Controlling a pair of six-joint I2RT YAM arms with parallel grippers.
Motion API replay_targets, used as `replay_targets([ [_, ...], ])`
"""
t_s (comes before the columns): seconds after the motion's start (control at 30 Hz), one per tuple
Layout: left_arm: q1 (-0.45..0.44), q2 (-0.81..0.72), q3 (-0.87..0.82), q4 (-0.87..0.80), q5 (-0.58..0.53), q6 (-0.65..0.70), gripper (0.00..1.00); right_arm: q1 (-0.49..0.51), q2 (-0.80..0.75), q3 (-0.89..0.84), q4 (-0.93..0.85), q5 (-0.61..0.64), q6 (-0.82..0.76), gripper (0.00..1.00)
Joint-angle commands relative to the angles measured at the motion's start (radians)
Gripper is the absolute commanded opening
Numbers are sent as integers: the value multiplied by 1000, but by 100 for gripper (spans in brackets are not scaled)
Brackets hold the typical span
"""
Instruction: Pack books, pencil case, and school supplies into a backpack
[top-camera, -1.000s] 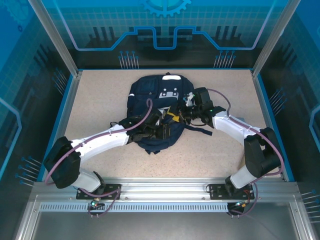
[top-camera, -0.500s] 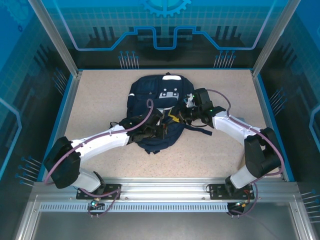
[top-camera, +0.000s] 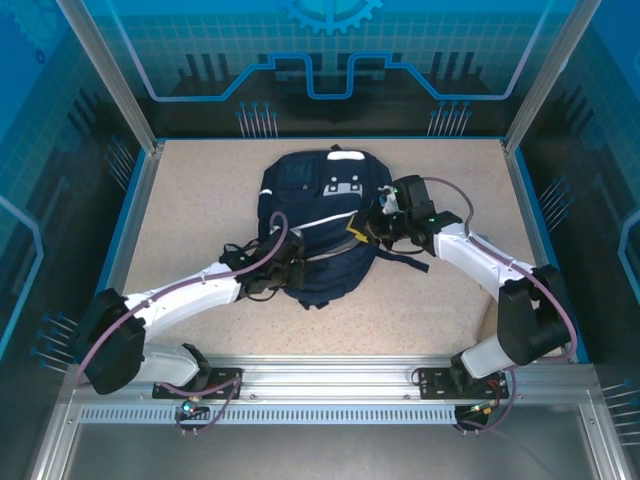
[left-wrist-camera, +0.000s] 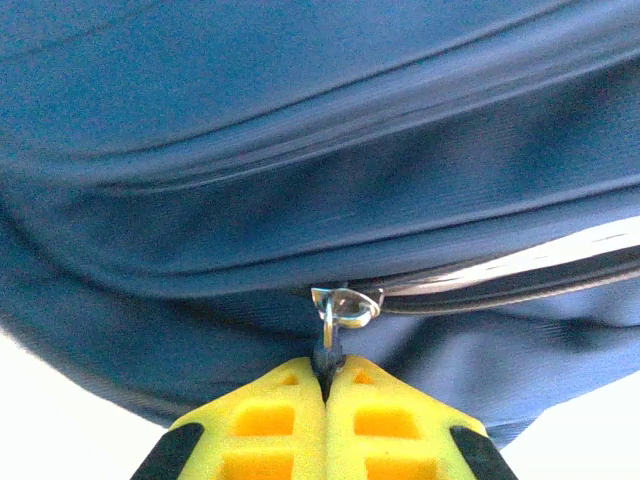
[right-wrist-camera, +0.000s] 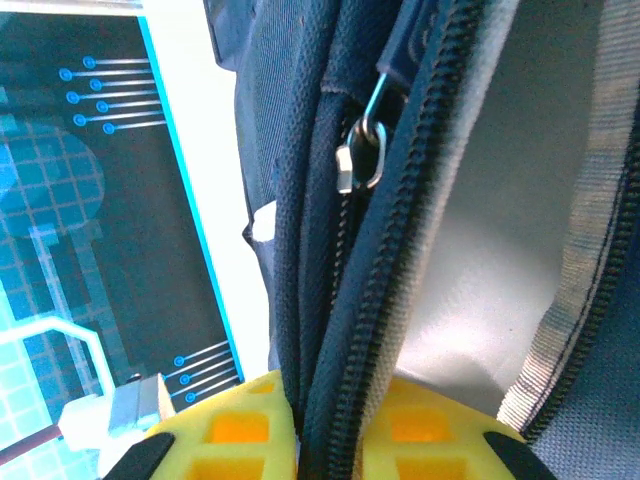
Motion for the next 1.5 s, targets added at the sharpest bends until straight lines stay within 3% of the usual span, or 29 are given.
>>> replay_targets([
  [0.0, 56, -77, -43, -2, -29, -18, 0, -71, -65, 1, -28, 77, -46, 5],
  [0.13, 58, -75, -70, 164, 79, -17, 0, -94, -92, -56, -12, 69, -44, 8],
  [0.27, 55, -30, -47, 274, 179, 18, 0, -90, -116, -120, 37, 51, 8, 22],
  [0.4, 45, -22, -33, 347, 238, 55, 0, -77, -131, -172, 99, 30, 51, 45],
  [0.6, 1, 8, -9, 382, 304, 84, 0, -17, -107, -172, 153, 13, 99, 53],
  [0.7, -21, 34, 7, 393, 329, 86, 0, 17, -104, -181, 185, 37, 134, 52],
  [0.83, -49, 75, 38, 393, 346, 98, 0, 61, -120, -183, 185, 99, 153, 43],
  [1.07, -53, 20, 26, 306, 148, 146, 0, 52, -150, -174, 87, 172, 135, 20],
  [1.47, 90, -53, -56, 153, 54, 170, 0, 16, -165, -95, -86, 243, 66, 14],
])
